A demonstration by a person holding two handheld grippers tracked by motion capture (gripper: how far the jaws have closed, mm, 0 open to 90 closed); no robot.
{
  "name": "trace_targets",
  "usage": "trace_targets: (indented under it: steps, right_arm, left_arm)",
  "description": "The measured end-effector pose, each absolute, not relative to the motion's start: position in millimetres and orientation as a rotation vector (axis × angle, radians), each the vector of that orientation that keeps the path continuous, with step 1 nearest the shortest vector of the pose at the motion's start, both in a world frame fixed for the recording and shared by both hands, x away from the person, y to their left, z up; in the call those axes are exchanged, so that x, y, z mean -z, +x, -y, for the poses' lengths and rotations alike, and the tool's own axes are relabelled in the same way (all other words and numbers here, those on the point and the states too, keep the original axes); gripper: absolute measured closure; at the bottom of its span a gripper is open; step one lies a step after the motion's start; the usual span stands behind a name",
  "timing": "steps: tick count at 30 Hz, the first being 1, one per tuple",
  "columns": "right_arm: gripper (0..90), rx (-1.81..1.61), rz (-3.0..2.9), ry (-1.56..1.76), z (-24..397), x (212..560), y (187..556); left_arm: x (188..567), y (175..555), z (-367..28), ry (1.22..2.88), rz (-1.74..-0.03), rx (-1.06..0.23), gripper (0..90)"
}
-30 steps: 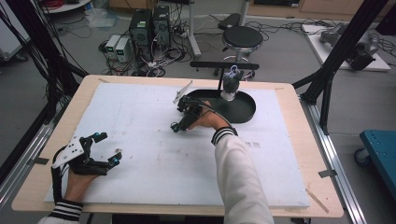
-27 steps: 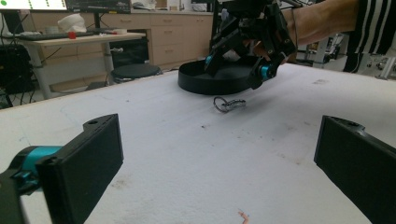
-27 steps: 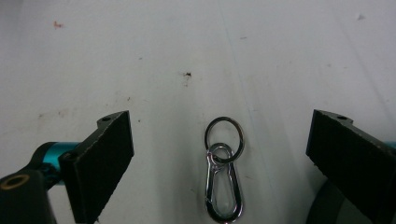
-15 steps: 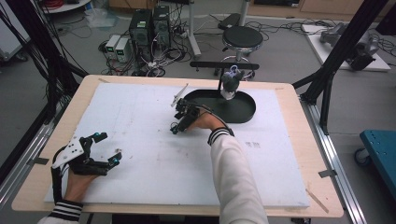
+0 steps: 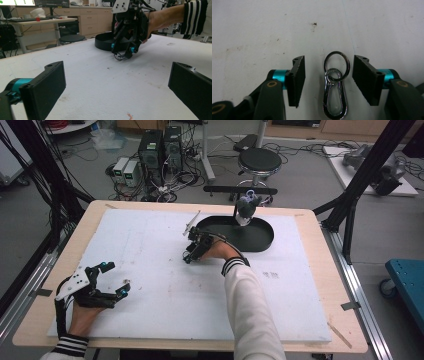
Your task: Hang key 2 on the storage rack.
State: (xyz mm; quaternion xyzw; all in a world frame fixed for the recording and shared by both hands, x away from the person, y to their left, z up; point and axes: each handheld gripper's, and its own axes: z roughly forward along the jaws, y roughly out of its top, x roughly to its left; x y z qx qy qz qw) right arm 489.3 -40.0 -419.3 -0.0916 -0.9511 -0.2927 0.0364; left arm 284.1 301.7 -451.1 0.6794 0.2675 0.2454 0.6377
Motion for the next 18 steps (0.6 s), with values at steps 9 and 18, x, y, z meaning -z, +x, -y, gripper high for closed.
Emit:
trace_targets:
  steps: [9, 18]
  right_arm:
    - [57.6, 0.896, 2.930, -0.264, 41.1, 417.5, 488.5]
    - [67.3, 0.881, 2.958, -0.236, 41.9, 416.1, 487.2]
  left_arm:
    - [451.1, 284.1, -301.7, 1.551, -0.610, -0.561, 1.7]
    - [451.1, 284.1, -301.6, 1.551, -0.611, -0.561, 1.7]
